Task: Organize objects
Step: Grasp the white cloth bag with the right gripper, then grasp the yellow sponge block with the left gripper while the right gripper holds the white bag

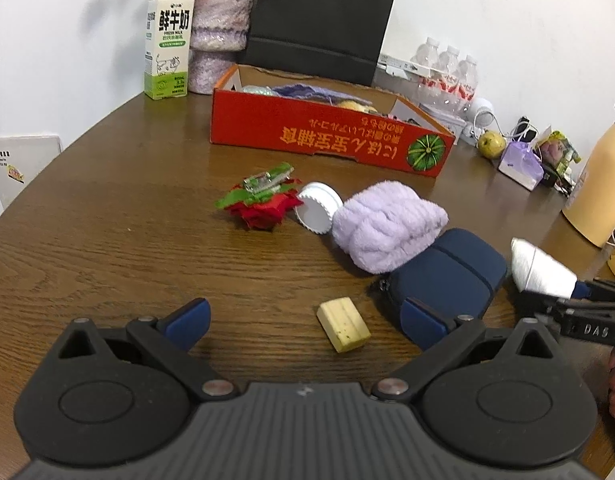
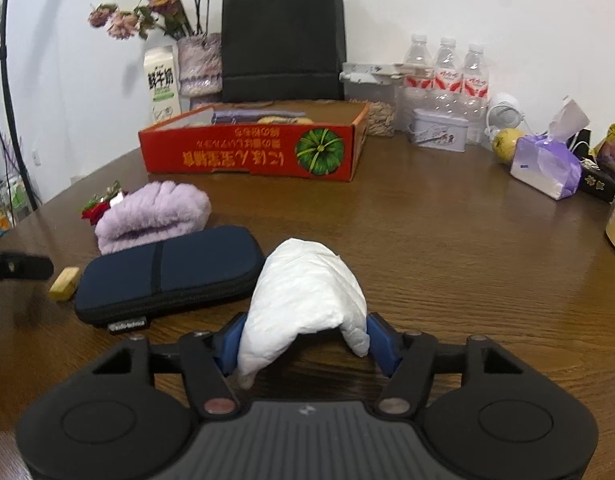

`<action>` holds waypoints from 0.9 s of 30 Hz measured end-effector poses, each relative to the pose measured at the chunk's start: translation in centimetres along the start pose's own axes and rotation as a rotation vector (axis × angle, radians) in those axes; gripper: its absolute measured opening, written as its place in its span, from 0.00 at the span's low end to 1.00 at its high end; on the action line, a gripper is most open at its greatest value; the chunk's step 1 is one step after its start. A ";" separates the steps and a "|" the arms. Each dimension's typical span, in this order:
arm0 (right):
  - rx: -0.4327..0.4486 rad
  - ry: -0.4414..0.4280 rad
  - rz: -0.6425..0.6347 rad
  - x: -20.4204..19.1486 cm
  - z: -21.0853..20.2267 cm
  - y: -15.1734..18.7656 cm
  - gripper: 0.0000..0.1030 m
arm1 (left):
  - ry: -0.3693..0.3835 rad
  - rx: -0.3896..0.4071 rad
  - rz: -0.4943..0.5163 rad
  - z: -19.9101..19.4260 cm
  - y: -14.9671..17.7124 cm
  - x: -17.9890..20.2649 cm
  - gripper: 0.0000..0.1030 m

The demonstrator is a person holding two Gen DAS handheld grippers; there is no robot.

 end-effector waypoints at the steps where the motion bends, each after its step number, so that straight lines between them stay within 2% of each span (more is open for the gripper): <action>1: 0.013 0.004 0.003 0.1 -0.2 0.0 0.60 | -0.003 -0.006 0.003 0.1 0.1 0.1 1.00; 9: 0.104 0.062 -0.018 0.0 -1.7 -0.2 0.60 | -0.057 -0.035 0.017 1.2 0.4 0.8 1.00; 16: 0.113 0.062 -0.012 0.0 -1.8 -0.3 0.60 | -0.099 -0.029 0.042 1.6 0.4 2.0 1.00; 22: 0.119 0.061 -0.007 0.0 -1.9 -0.3 0.60 | -0.186 -0.021 0.089 2.2 0.8 2.7 1.00; 27: 0.121 0.061 -0.001 0.1 -1.9 -0.3 0.61 | -0.197 -0.019 0.084 2.1 0.9 2.6 1.00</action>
Point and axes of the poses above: each gripper's, at about its wrist camera, not at the fingertips, and z roughly the way its jaws point, x to its right, y to its underside, the point moved 4 cm from there along z, roughly the way its jaws point, and after that the axes turned 5 degrees about -y, right-handed, at the moved point
